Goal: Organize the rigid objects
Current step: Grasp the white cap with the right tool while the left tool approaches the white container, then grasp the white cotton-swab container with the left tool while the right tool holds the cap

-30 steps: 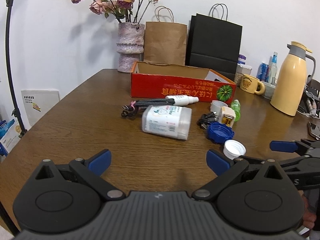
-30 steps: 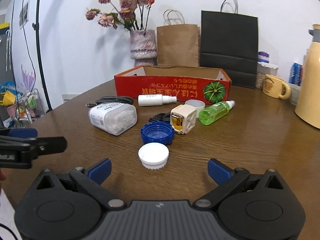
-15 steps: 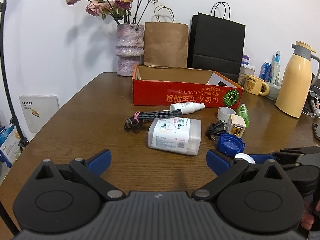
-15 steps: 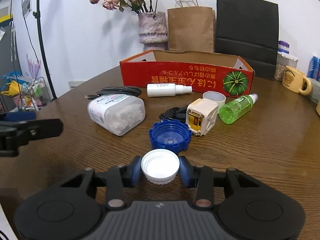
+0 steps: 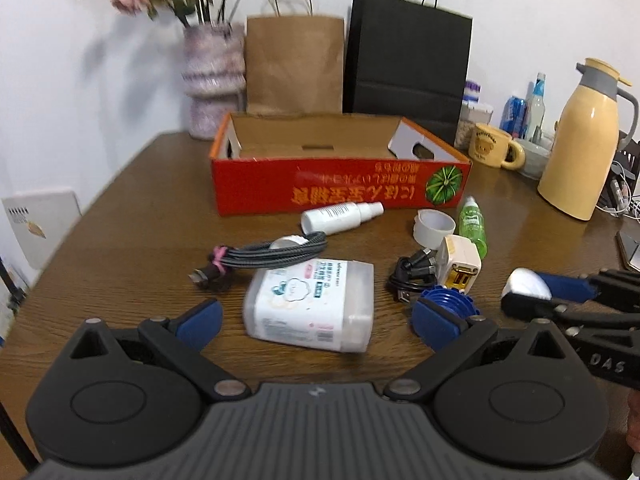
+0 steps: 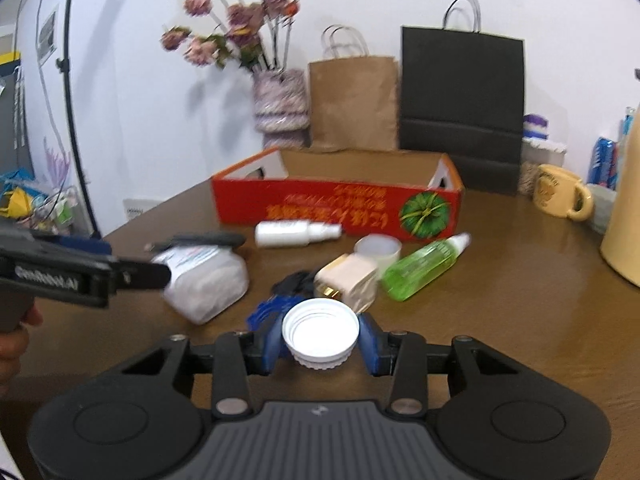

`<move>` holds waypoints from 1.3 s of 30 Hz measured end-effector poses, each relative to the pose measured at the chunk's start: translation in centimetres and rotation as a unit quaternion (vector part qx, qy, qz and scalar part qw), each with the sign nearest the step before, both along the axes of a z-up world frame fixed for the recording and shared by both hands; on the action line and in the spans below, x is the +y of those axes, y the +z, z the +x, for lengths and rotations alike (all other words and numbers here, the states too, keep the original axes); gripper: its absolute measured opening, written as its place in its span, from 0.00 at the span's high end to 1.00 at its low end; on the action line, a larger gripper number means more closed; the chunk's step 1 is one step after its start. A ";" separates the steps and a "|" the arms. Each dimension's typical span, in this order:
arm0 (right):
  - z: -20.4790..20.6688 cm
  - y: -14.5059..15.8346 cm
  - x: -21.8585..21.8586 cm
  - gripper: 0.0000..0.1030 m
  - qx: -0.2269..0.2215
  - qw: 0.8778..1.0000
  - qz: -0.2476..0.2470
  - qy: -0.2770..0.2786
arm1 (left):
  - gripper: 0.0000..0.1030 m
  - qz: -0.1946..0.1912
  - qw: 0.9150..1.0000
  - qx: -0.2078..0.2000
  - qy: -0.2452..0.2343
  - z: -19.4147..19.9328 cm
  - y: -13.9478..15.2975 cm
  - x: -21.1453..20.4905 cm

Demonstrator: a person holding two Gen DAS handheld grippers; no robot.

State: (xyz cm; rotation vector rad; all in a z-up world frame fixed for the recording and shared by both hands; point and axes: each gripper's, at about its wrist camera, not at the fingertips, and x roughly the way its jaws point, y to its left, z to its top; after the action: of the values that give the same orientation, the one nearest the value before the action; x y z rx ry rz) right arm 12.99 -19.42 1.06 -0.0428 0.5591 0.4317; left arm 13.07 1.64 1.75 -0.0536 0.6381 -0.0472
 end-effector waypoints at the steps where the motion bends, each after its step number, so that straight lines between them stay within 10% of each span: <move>1: 0.3 0.2 -0.2 0.62 -0.003 1.000 0.001 -0.003 | 0.00 0.001 1.000 0.004 0.001 0.5 -0.2 -0.1; 17: 3.6 -0.6 -1.4 0.62 0.005 1.000 0.026 -0.013 | 0.05 0.015 0.999 0.035 0.039 4.9 -2.9 -1.0; 39: 2.3 0.4 -2.1 0.62 -0.017 0.999 0.036 -0.005 | 0.16 0.006 1.000 -0.023 0.013 -1.3 0.5 -2.2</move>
State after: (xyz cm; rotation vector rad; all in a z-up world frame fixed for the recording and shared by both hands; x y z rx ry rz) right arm 15.25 -21.48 1.46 0.0215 0.5089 0.4407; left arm 11.76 -0.58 2.23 -0.0497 0.5918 -0.0200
